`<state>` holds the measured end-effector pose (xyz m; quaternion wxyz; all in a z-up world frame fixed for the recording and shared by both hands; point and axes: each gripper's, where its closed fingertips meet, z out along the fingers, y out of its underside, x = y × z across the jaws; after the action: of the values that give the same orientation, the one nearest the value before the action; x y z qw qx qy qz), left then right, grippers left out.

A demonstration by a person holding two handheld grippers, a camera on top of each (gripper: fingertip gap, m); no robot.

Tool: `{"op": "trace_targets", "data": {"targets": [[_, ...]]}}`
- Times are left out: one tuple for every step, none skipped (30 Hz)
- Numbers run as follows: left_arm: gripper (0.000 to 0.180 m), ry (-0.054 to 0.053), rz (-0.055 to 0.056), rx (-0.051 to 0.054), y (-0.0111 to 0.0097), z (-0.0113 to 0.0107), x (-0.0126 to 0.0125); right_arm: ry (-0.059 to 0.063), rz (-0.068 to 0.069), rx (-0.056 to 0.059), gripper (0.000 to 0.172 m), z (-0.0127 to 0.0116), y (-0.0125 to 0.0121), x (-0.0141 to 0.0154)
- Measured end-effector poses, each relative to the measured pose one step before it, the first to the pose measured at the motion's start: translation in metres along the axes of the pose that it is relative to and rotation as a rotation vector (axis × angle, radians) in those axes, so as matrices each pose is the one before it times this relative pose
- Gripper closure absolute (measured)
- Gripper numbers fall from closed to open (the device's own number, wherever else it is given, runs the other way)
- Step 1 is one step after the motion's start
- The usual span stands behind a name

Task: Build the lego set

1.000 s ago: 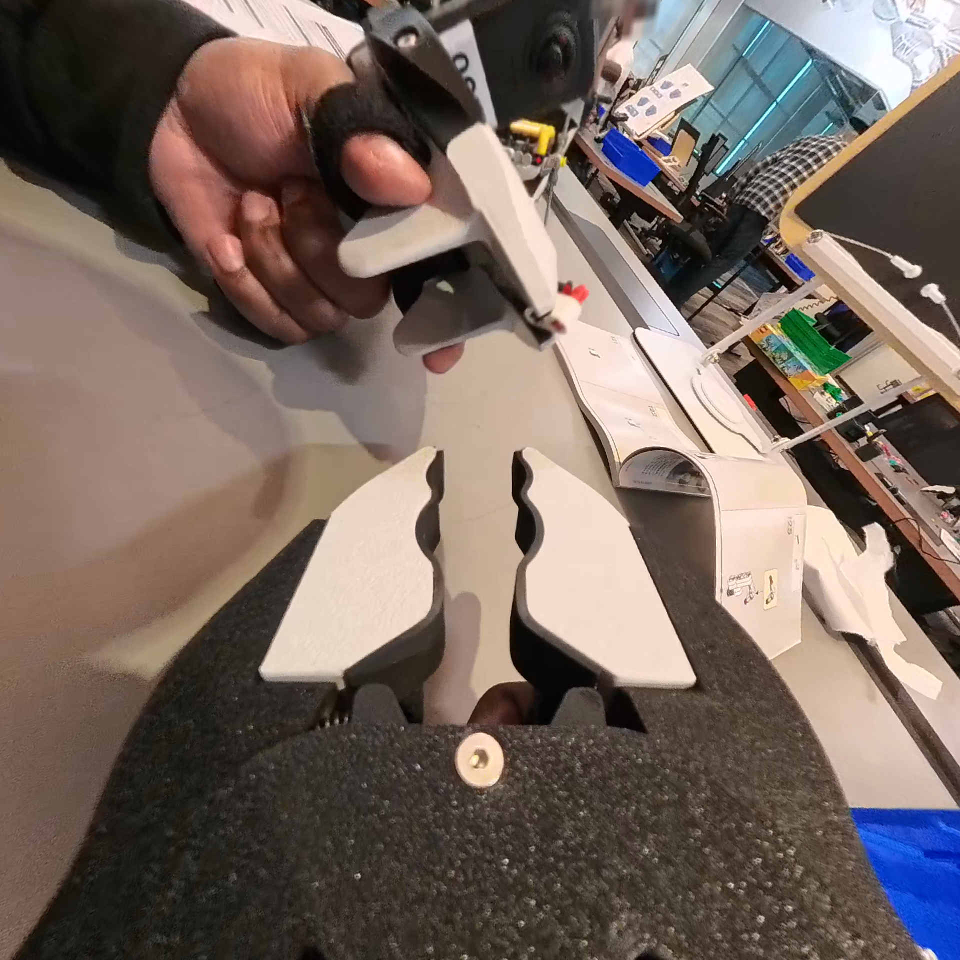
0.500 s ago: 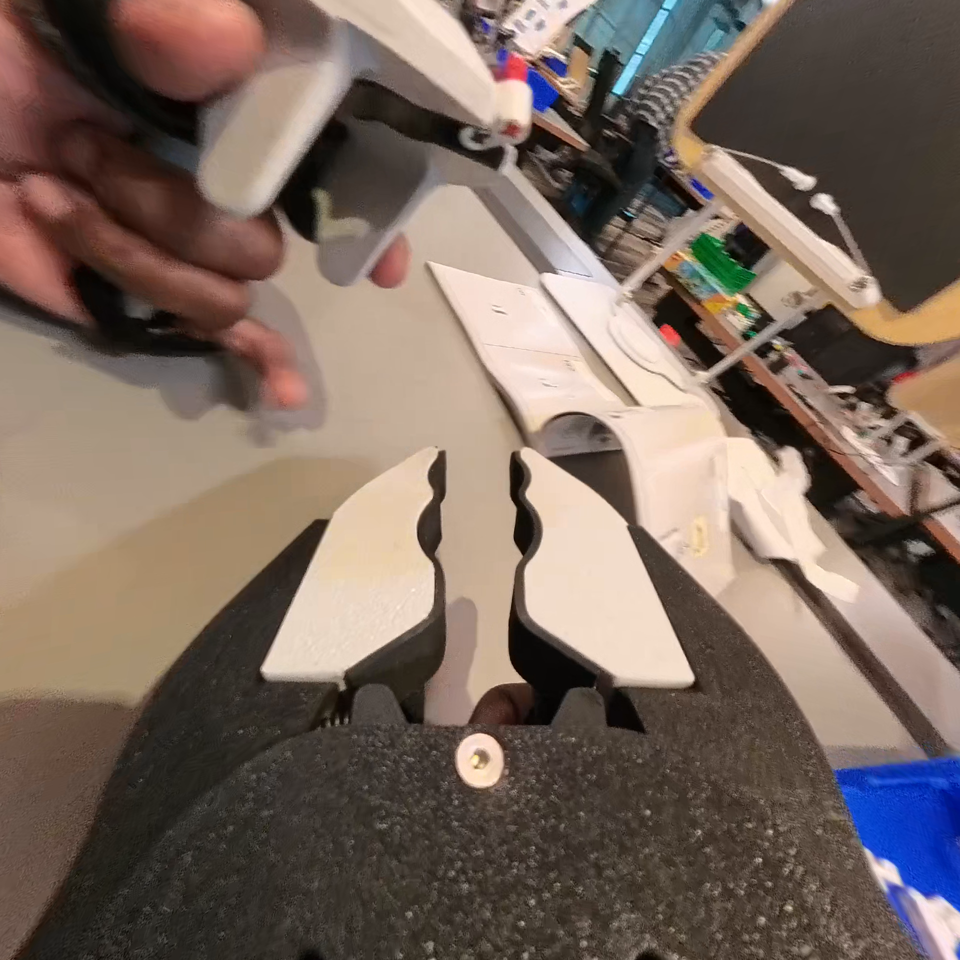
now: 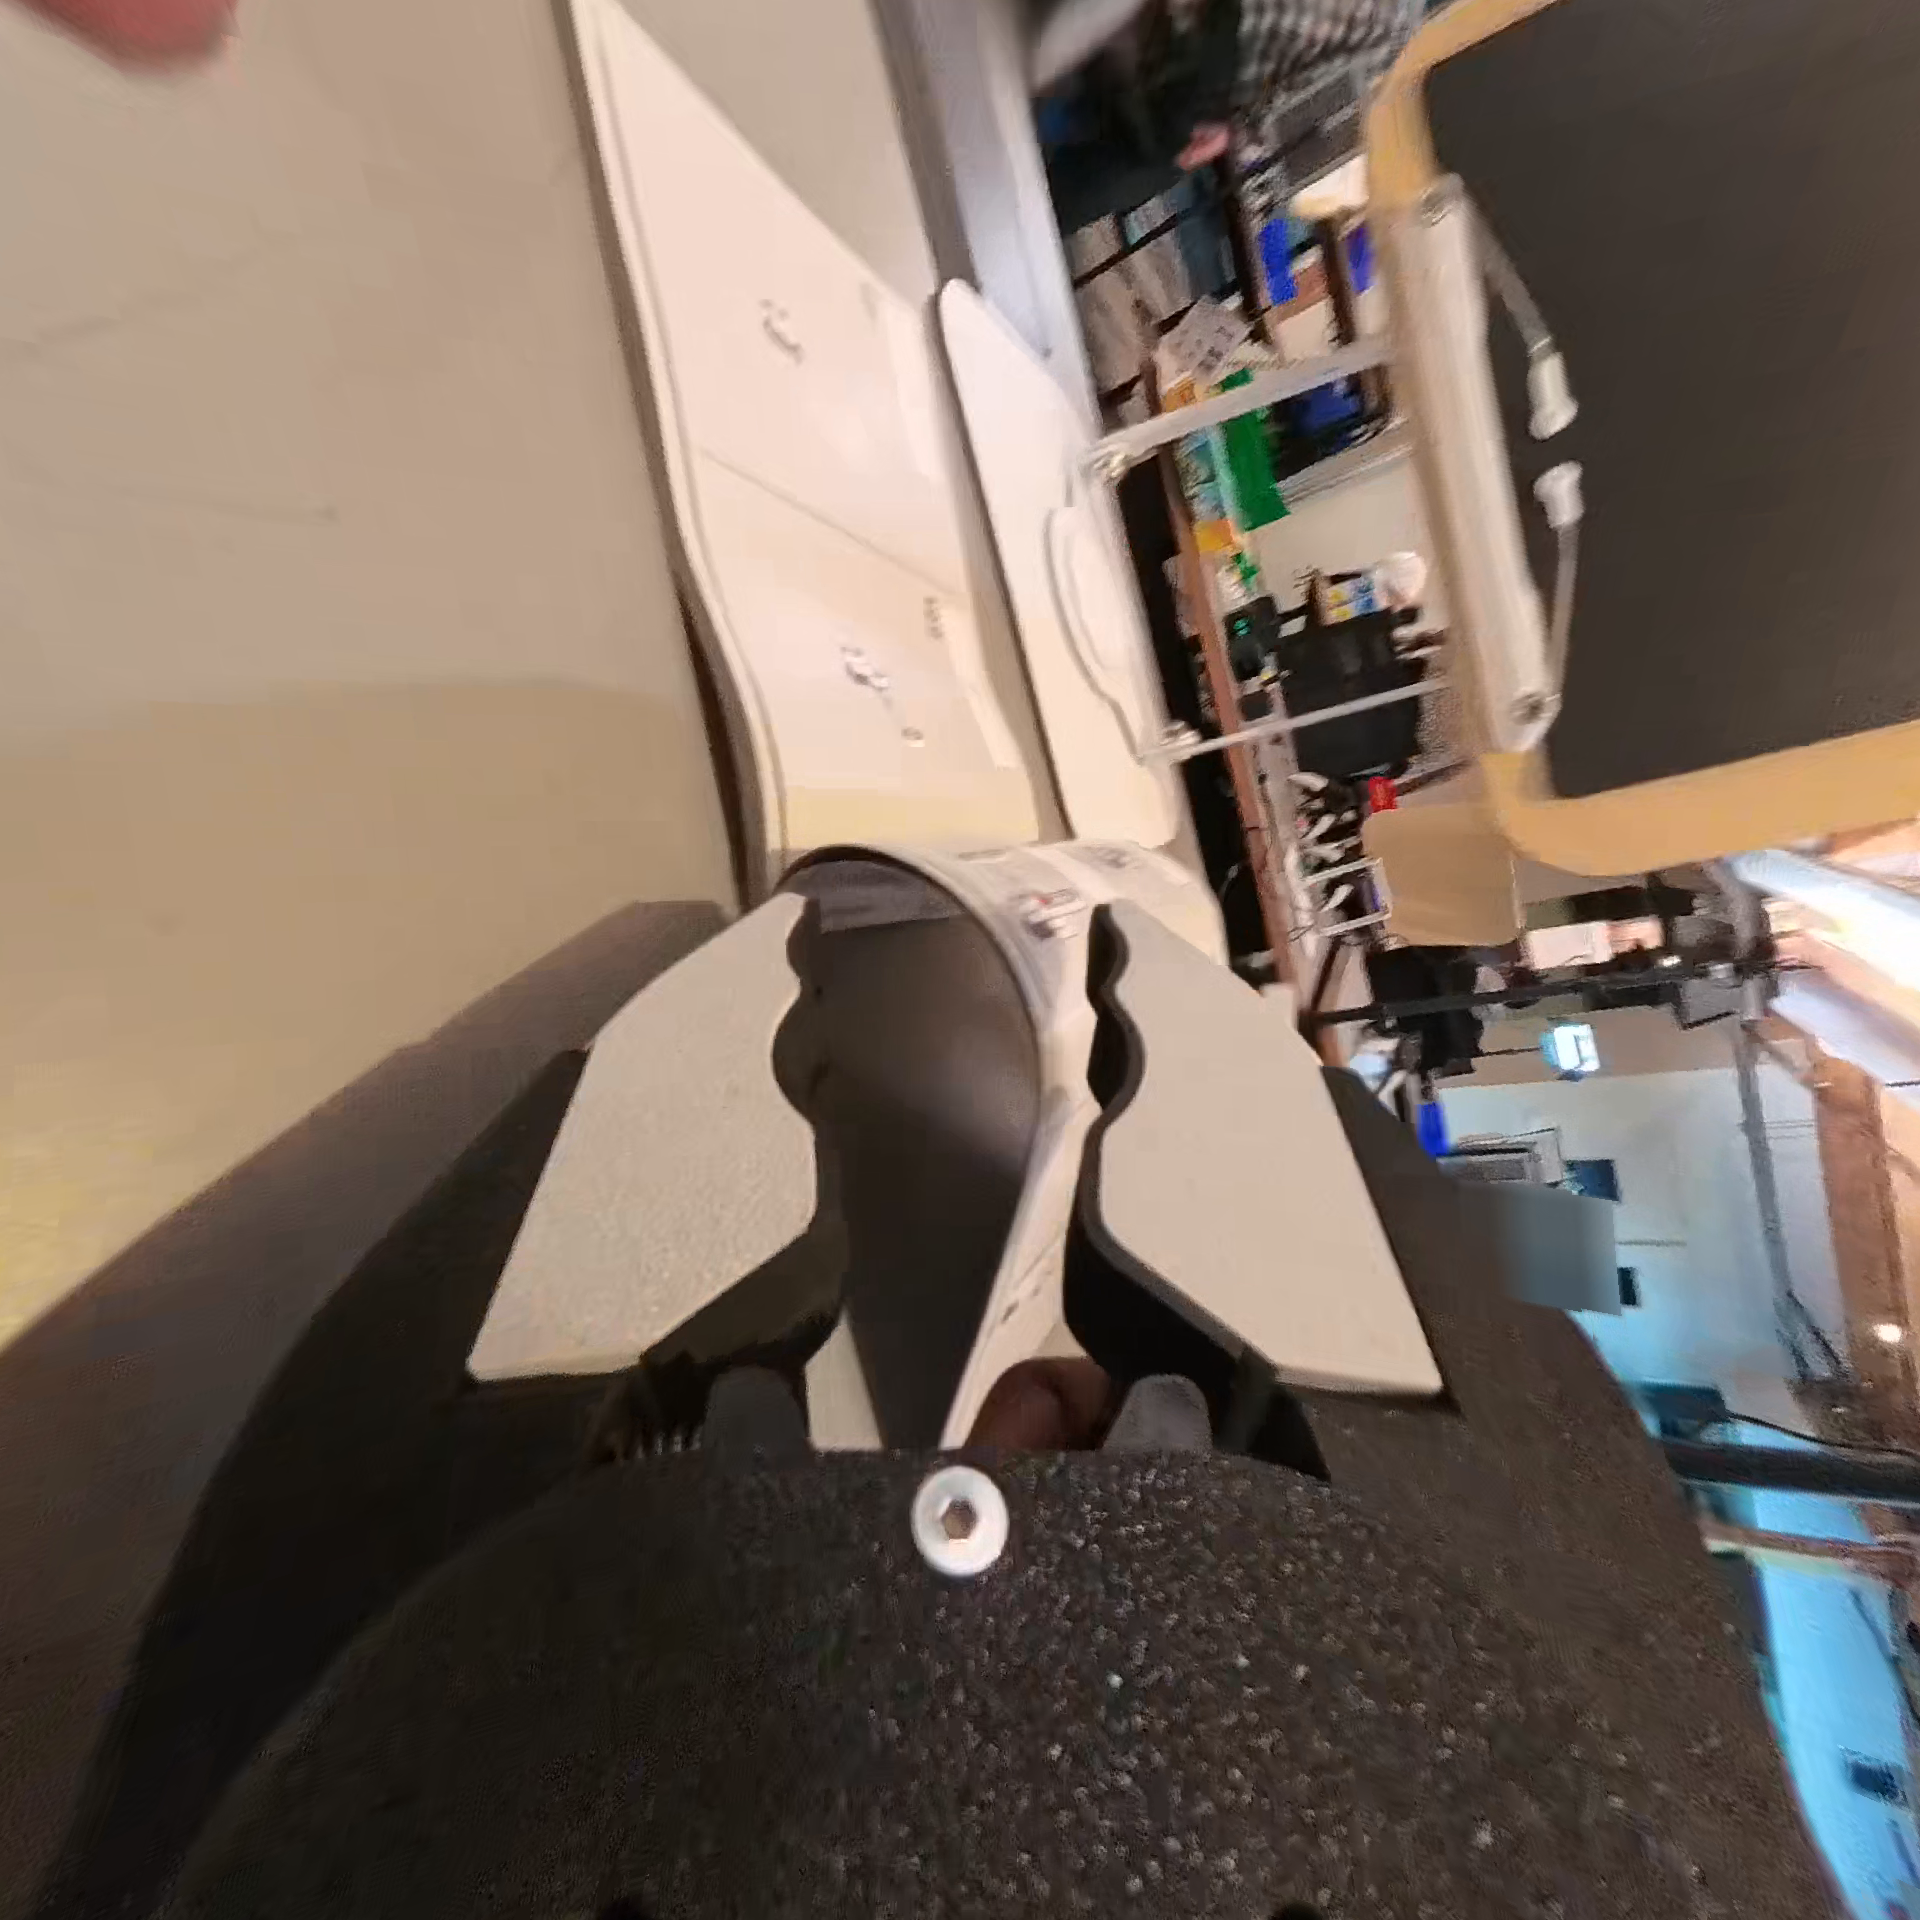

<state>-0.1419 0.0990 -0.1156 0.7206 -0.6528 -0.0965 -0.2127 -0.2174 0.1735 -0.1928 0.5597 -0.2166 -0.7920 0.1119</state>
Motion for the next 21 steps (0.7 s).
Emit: {"op": "trace_targets", "data": {"targets": [[0.172,0.0041,-0.0049,0.0003,0.00006,-0.00016,-0.00004,-0.0263,0.0183,-0.0280,0.124,0.00242,0.00642,-0.00475],[0.172,0.0054,-0.0031,-0.0018,0.00034,-0.00013,0.00042,-0.0111,0.0214,-0.0215,0.129,0.00139,0.00538,-0.00158],[0.172,0.0043,-0.0005,-0.0016,0.00030,0.00007,0.00052,-0.0077,0.0220,-0.0132,0.135,0.00035,0.00379,0.00031],[0.172,0.0023,0.0012,-0.0016,0.00034,0.00003,0.00046,-0.0129,0.0297,-0.0123,0.137,0.00004,0.00314,0.00048],[0.172,0.0023,0.0010,-0.0024,0.00045,0.00007,0.00046,-0.0172,0.0376,-0.0106,0.139,-0.00007,0.00285,0.00002],[0.172,0.0026,0.0009,-0.0043,0.00085,0.00023,0.00049,-0.0172,0.0355,-0.0031,0.142,-0.00015,0.00191,-0.00048],[0.172,0.0001,0.0016,-0.0035,0.00060,0.00024,0.00030,-0.0082,0.0271,-0.0002,0.144,-0.00022,0.00087,0.00013],[0.172,-0.0024,0.0019,-0.0031,0.00050,0.00025,-0.00012,-0.0024,0.0193,-0.0025,0.145,-0.00023,0.00105,0.00025],[0.172,-0.0013,0.0018,-0.0014,0.00027,0.00018,0.00006,0.0004,0.0137,-0.0014,0.147,-0.00016,0.00063,0.00010],[0.172,0.0001,0.0006,0.0005,-0.00002,-0.00005,0.00008,0.0023,0.0090,-0.0001,0.148,-0.00024,0.00028,0.00000],[0.172,0.0006,-0.0012,0.0011,-0.00015,-0.00026,0.00001,0.0039,0.0067,0.0004,0.150,-0.00034,0.00041,0.00002],[0.172,-0.0001,-0.0043,-0.0003,0.00017,-0.00040,-0.00004,0.0053,0.0072,0.0012,0.151,-0.00029,0.00024,0.00010],[0.172,0.0019,0.0000,0.0021,-0.00030,-0.00044,0.00036,0.0052,0.0072,0.0000,0.152,-0.00024,0.00034,0.00027],[0.172,-0.0002,-0.0012,0.0014,-0.00016,-0.00042,0.00002,0.0054,0.0052,0.0008,0.153,-0.00028,0.00019,0.00035],[0.172,0.0006,-0.0018,-0.0020,0.00030,-0.00017,0.00008,0.0065,0.0022,0.0023,0.153,-0.00034,-0.00008,0.00039],[0.172,0.0018,0.0010,0.0016,-0.00018,-0.00026,0.00032,0.0070,-0.0026,0.0018,0.153,-0.00037,-0.00010,0.00031],[0.172,-0.0004,0.0008,0.0000,0.00004,-0.00008,0.00000,0.0069,-0.0042,0.0004,0.153,-0.00023,-0.00002,0.00018],[0.172,0.0016,0.0007,-0.0006,0.00002,-0.00011,0.00031,0.0063,-0.0043,0.0004,0.153,-0.00006,-0.00010,0.00017],[0.172,0.0004,-0.0004,0.0001,0.00007,-0.00020,0.00008,0.0047,-0.0053,0.0013,0.153,-0.00015,-0.00016,-0.00016],[0.172,-0.0028,-0.0042,-0.0030,0.00043,-0.00029,-0.00041,0.0042,-0.0046,0.0007,0.153,0.00005,-0.00012,0.00000],[0.172,0.0015,-0.0013,-0.0009,0.00010,-0.00045,0.00037,0.0040,-0.0031,0.0001,0.154,-0.00007,-0.00008,0.00007]]}}
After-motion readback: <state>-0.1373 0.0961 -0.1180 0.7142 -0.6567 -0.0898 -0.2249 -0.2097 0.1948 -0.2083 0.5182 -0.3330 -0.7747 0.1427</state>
